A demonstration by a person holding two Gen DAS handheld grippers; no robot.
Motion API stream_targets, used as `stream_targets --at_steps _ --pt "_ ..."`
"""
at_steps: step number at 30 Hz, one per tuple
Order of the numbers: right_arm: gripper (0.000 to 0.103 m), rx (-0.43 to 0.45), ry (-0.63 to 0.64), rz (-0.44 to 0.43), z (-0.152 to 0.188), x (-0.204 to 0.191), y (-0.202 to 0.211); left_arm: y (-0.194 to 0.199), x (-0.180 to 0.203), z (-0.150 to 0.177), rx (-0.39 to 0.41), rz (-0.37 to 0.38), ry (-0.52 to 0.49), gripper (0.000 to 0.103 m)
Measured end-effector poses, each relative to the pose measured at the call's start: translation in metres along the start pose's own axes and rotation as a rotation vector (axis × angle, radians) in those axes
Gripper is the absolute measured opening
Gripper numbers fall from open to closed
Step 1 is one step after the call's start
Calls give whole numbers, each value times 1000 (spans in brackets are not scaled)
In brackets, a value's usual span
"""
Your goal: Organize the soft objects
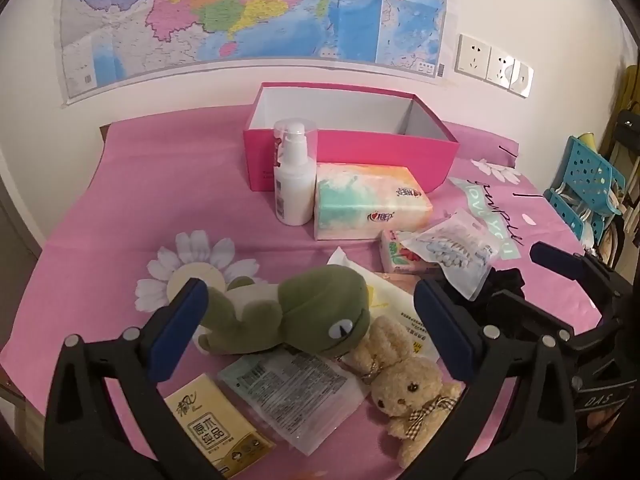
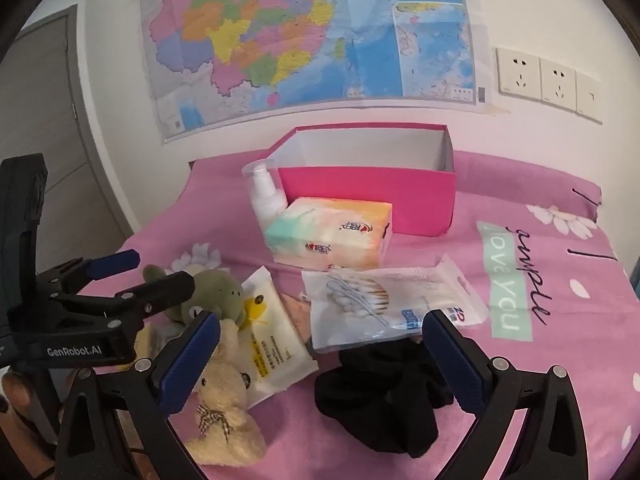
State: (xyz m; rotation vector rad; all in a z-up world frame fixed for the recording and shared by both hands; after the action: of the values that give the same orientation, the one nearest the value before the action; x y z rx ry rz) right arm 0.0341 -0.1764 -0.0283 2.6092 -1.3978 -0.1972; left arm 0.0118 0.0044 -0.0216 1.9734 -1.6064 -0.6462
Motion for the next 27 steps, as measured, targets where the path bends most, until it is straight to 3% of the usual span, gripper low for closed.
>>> stream_targets --at_steps 27 --pt "103 2 -24 -33 5 -8 -9 2 -2 7 3 -9 -2 103"
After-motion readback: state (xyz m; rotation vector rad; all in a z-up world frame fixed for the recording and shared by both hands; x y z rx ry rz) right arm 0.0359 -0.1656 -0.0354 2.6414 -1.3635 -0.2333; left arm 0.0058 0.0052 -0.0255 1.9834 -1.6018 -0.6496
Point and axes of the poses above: each gripper's, at about its wrist camera, not at the fingertips, and y roughly against the way its jaws point, x to its right, z to its underside, the point moved 3 cm from there along -y, roughly the way its jaws point, and after that the axes turned 9 degrees about -z, right-handed, at the moved point
